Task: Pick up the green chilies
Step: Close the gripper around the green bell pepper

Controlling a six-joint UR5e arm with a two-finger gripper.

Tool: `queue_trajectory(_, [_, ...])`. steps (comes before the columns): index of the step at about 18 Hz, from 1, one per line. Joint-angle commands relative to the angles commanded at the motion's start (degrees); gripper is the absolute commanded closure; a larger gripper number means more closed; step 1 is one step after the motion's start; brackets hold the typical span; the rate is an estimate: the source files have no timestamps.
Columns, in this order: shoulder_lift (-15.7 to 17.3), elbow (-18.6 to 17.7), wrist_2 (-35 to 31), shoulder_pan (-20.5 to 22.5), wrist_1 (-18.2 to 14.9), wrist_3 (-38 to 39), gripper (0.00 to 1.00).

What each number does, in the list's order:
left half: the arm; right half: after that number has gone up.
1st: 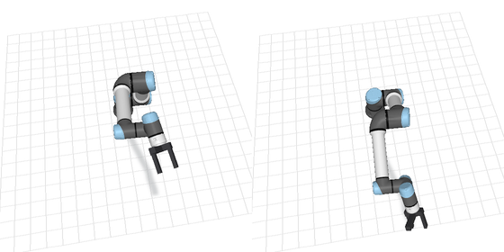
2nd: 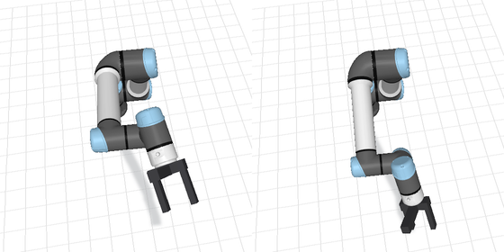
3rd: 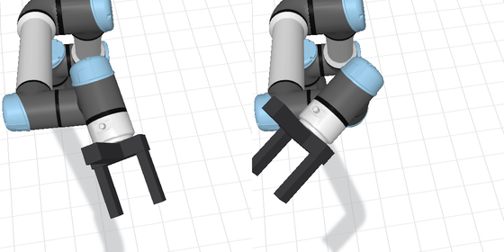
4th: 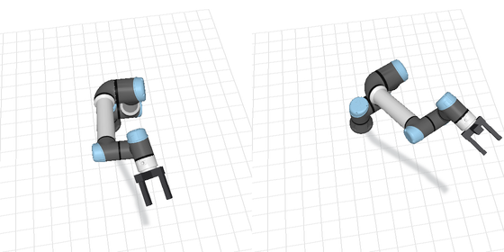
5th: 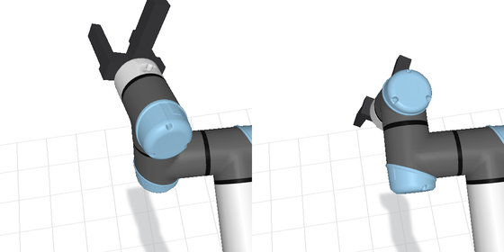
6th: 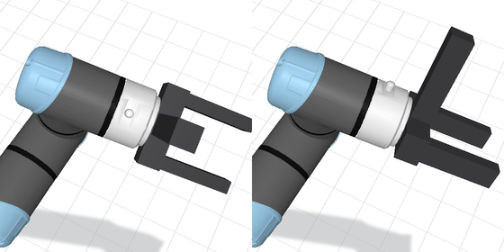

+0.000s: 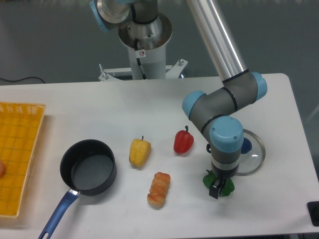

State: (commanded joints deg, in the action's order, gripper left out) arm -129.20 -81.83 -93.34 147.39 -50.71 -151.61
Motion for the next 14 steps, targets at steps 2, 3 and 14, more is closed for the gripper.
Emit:
queue_trajectory(2, [-0.09,-0.18,-0.09,0.0,0.0,0.0,0.0])
queue_trajectory(3, [-0.18,-0.26,-0.09,0.0,0.0,0.0,0.0])
queue_trajectory(14, [-0.09,-1.23,-0.88,-0.17,-0.09,5.8,0.42])
